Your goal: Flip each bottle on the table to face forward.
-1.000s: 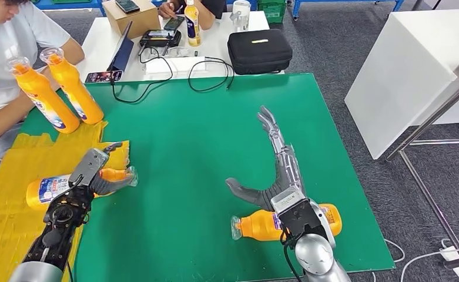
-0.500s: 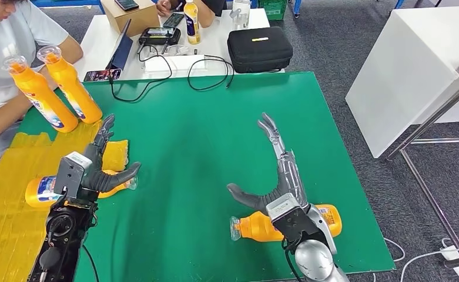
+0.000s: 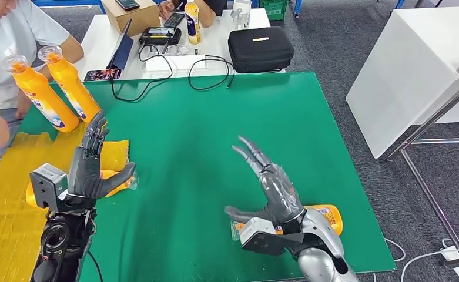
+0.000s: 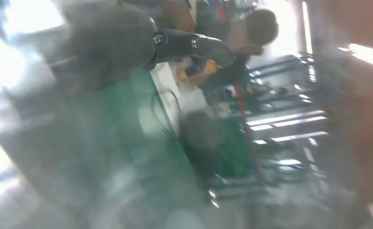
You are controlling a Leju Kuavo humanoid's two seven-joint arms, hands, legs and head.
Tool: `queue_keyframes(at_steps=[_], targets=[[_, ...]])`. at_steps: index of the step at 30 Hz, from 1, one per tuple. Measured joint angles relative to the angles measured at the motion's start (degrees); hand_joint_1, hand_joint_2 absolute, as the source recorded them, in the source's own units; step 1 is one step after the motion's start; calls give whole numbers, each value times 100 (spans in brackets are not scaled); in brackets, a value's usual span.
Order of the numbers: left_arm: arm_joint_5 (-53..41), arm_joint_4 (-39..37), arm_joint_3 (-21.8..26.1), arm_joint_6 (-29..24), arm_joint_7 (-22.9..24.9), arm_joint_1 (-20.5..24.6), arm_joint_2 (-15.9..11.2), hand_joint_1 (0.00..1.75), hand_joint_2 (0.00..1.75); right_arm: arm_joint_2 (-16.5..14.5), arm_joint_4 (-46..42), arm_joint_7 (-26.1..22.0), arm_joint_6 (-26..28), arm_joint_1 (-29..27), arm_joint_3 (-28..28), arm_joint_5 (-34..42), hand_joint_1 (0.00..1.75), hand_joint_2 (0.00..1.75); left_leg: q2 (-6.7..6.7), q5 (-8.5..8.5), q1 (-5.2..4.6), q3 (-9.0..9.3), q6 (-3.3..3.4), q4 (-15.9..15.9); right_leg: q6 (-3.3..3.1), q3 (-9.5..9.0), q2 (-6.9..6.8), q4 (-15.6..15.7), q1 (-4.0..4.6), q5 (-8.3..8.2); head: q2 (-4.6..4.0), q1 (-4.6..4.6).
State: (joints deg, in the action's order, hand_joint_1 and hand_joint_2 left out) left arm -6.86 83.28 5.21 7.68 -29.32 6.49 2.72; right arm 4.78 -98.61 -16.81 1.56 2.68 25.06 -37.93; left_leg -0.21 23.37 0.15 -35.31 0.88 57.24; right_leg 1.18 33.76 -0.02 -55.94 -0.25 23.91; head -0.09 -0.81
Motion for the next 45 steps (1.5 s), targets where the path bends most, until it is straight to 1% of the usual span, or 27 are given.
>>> queue_keyframes(at_steps=[3,6,9,11,14,20,22,25,30,35,41,45], targets=[[263,75,20,152,-22,-77,60,0,175,692,-40,-53,-305,-58,97,-201,0,175,-7,2,-3,-1,4,2,1,-1,-6,2,-3,0,0,-1],[487,148,88,134,-8,-156,128,0,175,1425,-198,-88,-376,-267,0,-241,0,175,-9,5,-7,-3,10,3,3,-2,-9,2,-8,0,0,0],[835,316,210,81,41,-255,219,0,175,1931,-462,1,-381,-613,-295,-277,0,175,-8,11,-10,-3,18,4,4,-1,-7,3,-15,0,0,-1],[1056,462,304,61,86,-327,272,0,175,2136,-641,78,-376,-887,-549,-303,0,175,-8,13,-9,-3,20,4,4,0,-7,3,-14,1,-1,-2],[1273,633,432,67,154,-405,330,0,175,2309,-845,234,-344,-1286,-906,-365,0,175,-7,17,-7,-3,22,3,4,2,-7,3,-10,3,-1,-3],[1366,688,522,58,212,-417,356,0,175,2746,-924,514,-324,-1895,-1537,-275,0,175,-4,18,-7,-3,22,2,3,4,-5,3,-8,4,0,-2],[1359,688,524,28,239,-409,360,0,175,2806,-908,556,-327,-1989,-1737,-262,0,175,-1,18,-7,-1,22,2,4,4,-3,3,-8,3,0,-2],[1337,688,524,3,275,-395,372,0,175,2818,-862,598,-341,-2047,-1947,-270,0,175,1,18,-7,1,22,3,4,3,-1,3,-9,3,0,-2],[1320,687,517,-26,298,-374,395,0,175,2810,-762,683,-399,-2061,-2056,-391,0,175,1,17,-7,1,22,3,4,3,-1,3,-10,3,0,-3],[1321,681,492,-45,311,-334,404,0,175,2771,-604,710,-398,-1987,-2061,-561,0,175,1,18,-7,0,22,3,4,3,-1,3,-9,3,0,-4],[1322,636,432,-43,332,-263,437,0,175,2585,-280,706,-393,-1661,-1872,-807,0,175,4,16,-6,1,21,2,4,3,1,3,-8,2,0,-3],[1326,615,415,-43,344,-230,450,0,175,2501,-167,706,-390,-1562,-1779,-831,0,175,3,15,-7,0,21,2,4,2,0,2,-8,2,-1,-3]])
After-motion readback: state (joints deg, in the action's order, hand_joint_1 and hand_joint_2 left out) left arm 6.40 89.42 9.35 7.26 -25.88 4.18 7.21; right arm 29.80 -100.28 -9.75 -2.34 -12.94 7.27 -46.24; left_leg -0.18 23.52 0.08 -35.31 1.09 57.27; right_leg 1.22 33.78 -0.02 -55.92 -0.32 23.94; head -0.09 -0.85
